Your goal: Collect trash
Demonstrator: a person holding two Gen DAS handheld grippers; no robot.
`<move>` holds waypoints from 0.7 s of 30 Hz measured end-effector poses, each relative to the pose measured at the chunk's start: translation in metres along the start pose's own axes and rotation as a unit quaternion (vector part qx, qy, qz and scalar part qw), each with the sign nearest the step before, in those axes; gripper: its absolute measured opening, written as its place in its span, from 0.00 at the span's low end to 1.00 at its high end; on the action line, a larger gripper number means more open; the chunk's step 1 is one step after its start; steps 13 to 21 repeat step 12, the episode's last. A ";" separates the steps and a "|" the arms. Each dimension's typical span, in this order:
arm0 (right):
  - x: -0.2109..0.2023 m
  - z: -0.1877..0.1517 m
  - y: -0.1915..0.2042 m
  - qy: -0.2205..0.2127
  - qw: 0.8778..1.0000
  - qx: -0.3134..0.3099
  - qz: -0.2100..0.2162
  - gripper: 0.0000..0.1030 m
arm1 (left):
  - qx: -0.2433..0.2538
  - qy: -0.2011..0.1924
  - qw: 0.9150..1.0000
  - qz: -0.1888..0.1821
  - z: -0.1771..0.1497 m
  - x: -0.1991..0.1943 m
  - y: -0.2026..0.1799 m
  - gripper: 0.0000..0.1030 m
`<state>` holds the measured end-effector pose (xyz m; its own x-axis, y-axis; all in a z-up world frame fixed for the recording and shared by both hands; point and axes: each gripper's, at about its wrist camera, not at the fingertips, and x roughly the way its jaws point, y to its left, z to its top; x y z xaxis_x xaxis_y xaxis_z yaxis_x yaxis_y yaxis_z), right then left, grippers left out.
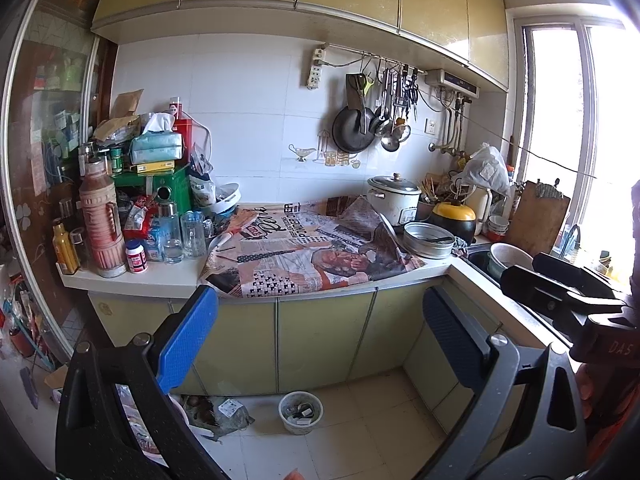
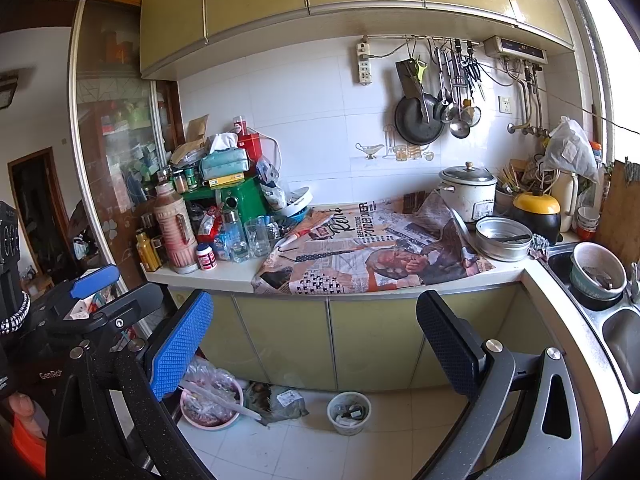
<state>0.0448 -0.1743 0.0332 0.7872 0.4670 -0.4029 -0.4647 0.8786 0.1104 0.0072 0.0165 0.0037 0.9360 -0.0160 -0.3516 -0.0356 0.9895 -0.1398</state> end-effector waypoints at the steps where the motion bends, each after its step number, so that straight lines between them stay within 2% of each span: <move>1: 0.001 0.000 0.000 0.001 1.000 0.000 0.000 0.98 | -0.001 0.001 1.000 0.000 0.000 0.001 0.001 0.99; 12: 0.017 0.002 -0.005 0.012 1.000 0.004 -0.003 0.98 | -0.001 0.012 1.000 0.002 0.003 0.019 0.002 0.99; 21: 0.017 0.002 -0.005 0.012 1.000 0.004 -0.003 0.98 | -0.001 0.012 1.000 0.002 0.003 0.019 0.002 0.99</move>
